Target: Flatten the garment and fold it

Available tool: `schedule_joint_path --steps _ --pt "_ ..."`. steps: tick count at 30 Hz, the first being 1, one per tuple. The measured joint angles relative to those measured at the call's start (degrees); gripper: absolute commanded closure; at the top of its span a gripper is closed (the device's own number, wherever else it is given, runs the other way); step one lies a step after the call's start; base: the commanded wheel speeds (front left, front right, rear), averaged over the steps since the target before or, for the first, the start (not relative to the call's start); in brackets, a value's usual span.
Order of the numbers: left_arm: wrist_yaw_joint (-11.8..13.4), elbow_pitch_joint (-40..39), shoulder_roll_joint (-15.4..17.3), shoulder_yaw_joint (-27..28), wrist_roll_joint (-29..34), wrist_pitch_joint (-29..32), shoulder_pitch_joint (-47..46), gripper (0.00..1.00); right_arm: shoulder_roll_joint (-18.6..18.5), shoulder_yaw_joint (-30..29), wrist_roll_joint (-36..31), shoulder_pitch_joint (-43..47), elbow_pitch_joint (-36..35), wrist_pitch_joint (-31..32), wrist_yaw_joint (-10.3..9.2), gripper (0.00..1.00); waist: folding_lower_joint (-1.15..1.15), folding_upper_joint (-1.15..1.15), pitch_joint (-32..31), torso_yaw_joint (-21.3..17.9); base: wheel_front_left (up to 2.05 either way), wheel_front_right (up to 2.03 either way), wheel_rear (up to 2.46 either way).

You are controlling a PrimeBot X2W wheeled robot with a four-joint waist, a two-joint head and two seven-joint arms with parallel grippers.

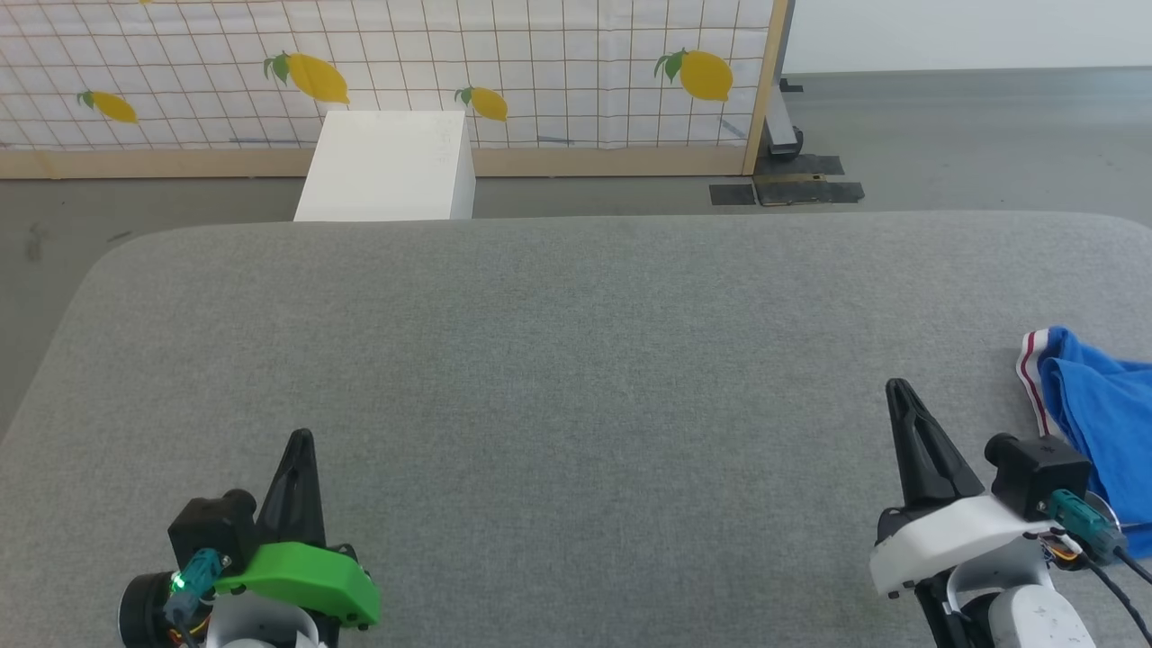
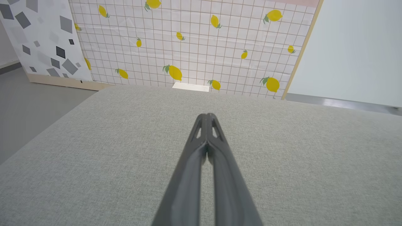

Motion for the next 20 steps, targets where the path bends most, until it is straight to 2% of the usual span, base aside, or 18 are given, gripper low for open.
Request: schedule_joint_path --steps 20 --pt "0.01 -1.45 -0.34 -0.15 2.86 2.18 0.0 1.0 0.0 0.1 -1.91 0.29 -1.79 1.55 0.0 1.0 0.0 0.0 -0.03 -0.08 0.0 0.0 0.0"
